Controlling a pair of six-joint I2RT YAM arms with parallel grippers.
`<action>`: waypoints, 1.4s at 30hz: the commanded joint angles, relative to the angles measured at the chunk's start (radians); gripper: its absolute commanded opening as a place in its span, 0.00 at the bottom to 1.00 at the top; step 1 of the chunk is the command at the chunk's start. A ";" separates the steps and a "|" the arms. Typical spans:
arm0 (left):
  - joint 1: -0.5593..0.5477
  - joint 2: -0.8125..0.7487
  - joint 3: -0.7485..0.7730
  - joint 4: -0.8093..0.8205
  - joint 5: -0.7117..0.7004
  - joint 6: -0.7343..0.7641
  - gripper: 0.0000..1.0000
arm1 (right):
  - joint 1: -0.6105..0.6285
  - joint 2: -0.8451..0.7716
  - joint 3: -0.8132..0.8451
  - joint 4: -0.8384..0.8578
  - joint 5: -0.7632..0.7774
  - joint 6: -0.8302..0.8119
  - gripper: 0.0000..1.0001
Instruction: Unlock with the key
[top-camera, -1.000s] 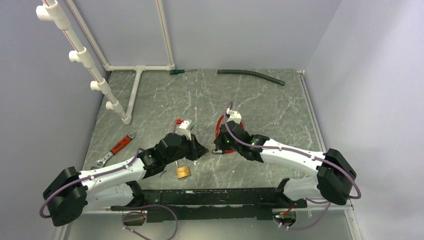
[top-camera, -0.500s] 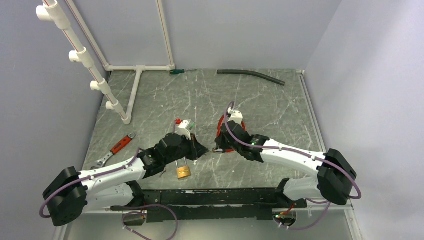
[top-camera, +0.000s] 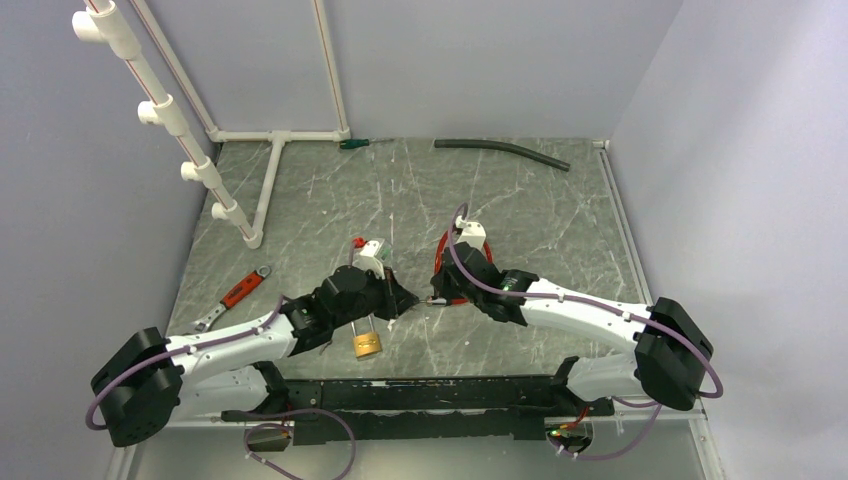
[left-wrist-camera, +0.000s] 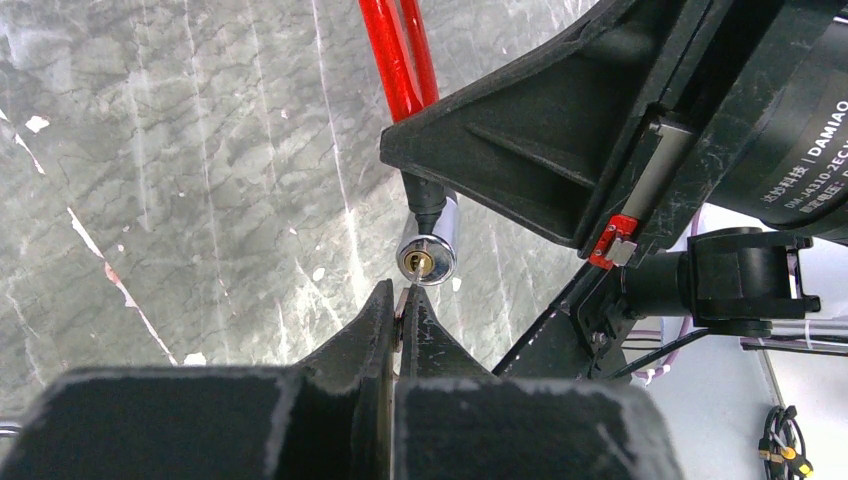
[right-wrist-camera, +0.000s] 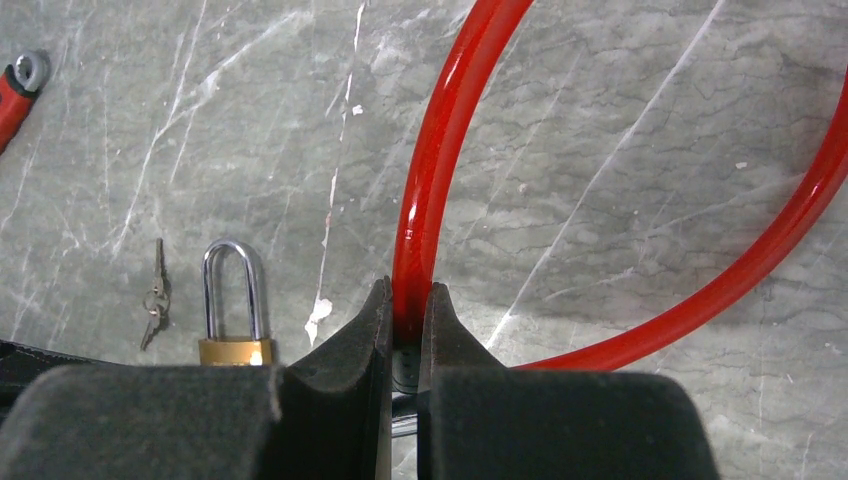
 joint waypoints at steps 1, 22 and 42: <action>0.002 -0.005 -0.002 0.039 -0.007 -0.013 0.00 | 0.009 -0.033 0.052 0.041 0.027 0.005 0.00; 0.002 -0.044 -0.008 0.001 -0.007 -0.016 0.00 | 0.011 -0.026 0.057 0.033 0.042 0.010 0.00; 0.002 -0.054 -0.019 0.025 -0.030 -0.020 0.00 | 0.024 -0.015 0.062 0.038 0.042 0.004 0.00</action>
